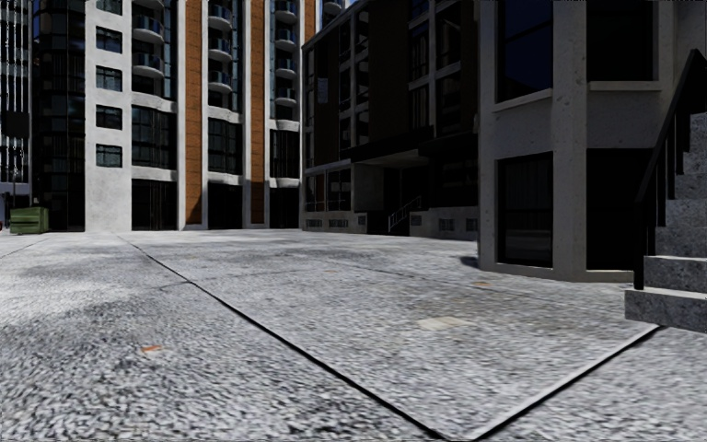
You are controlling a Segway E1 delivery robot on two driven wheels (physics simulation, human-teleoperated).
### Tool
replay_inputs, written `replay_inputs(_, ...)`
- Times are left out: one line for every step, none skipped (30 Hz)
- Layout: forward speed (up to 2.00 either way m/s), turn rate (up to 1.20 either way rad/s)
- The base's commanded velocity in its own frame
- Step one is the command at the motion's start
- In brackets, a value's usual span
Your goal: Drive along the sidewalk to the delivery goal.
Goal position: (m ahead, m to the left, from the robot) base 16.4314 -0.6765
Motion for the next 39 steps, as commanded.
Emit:
replay_inputs(2.00,0.00)
replay_inputs(2.00,0.00)
replay_inputs(2.00,0.00)
replay_inputs(2.00,0.00)
replay_inputs(2.00,0.00)
replay_inputs(2.00,0.00)
replay_inputs(2.00,0.00)
replay_inputs(2.00,0.00)
replay_inputs(2.00,0.00)
replay_inputs(2.00,0.00)
replay_inputs(2.00,0.00)
replay_inputs(2.00,0.00)
replay_inputs(2.00,0.00)
replay_inputs(2.00,0.00)
replay_inputs(2.00,0.00)
replay_inputs(2.00,0.00)
replay_inputs(2.00,0.00)
replay_inputs(2.00,0.00)
replay_inputs(2.00,0.00)
replay_inputs(2.00,0.00)
replay_inputs(2.00,0.00)
replay_inputs(2.00,0.00)
replay_inputs(2.00,0.09)
replay_inputs(2.00,0.27)
replay_inputs(2.00,0.27)
replay_inputs(2.00,0.37)
replay_inputs(2.00,0.43)
replay_inputs(2.00,0.45)
replay_inputs(2.00,0.45)
replay_inputs(2.00,0.45)
replay_inputs(2.00,0.45)
replay_inputs(2.00,0.45)
replay_inputs(2.00,0.45)
replay_inputs(2.00,0.45)
replay_inputs(2.00,0.36)
replay_inputs(2.00,0.32)
replay_inputs(2.00,0.32)
replay_inputs(2.00,0.26)
replay_inputs(2.00,0.00)
